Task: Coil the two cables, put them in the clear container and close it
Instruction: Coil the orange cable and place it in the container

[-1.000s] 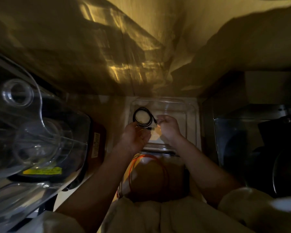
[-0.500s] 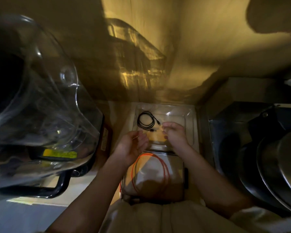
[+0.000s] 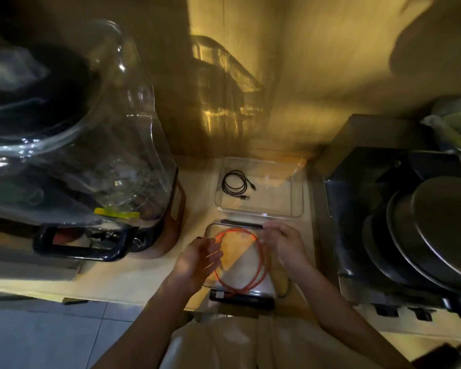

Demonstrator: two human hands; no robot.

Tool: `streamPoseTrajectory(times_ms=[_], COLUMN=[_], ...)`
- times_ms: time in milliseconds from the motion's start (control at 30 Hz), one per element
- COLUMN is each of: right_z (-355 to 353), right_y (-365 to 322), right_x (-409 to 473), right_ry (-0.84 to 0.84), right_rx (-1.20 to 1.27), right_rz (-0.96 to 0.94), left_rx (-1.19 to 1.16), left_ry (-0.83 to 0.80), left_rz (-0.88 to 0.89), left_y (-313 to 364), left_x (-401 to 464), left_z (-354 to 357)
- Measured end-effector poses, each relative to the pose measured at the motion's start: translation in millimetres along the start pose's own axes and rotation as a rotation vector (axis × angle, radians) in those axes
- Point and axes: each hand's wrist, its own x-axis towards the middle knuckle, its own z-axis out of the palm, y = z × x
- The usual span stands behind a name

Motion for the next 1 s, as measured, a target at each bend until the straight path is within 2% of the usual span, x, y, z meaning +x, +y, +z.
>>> streamPoseTrajectory(times_ms=[233,400,600,700,800,1000], right_z=[-21,-29,-25,-24,-26,-25], right_y=[34,42,47,46,48,55], right_x=[-23,-29,-38,-42,-46,-47], right_ry=[0.033,0.085,-0.014,-0.093,-0.117,-0.097], right_rx=[-0.019,-0.123,-0.153,-0.058,-0.037,0.02], right_rz=[0.117,0.21,0.284,0.344,0.354,0.327], left_rx=[-0.112,-0.087,-0.027,0.04,0.089,0.089], left_ry=[0.042,0.091,0.042,-0.009,-0.036,0.01], left_rz=[-0.058,-0.045,-0.022,-0.017,-0.014,-0.028], left_y=[-27,-37,-41,-38,-39,-44], left_x=[-15,-14,-16,-17,-17,-12], left_z=[-29,-36,-33,-29,-26,-27])
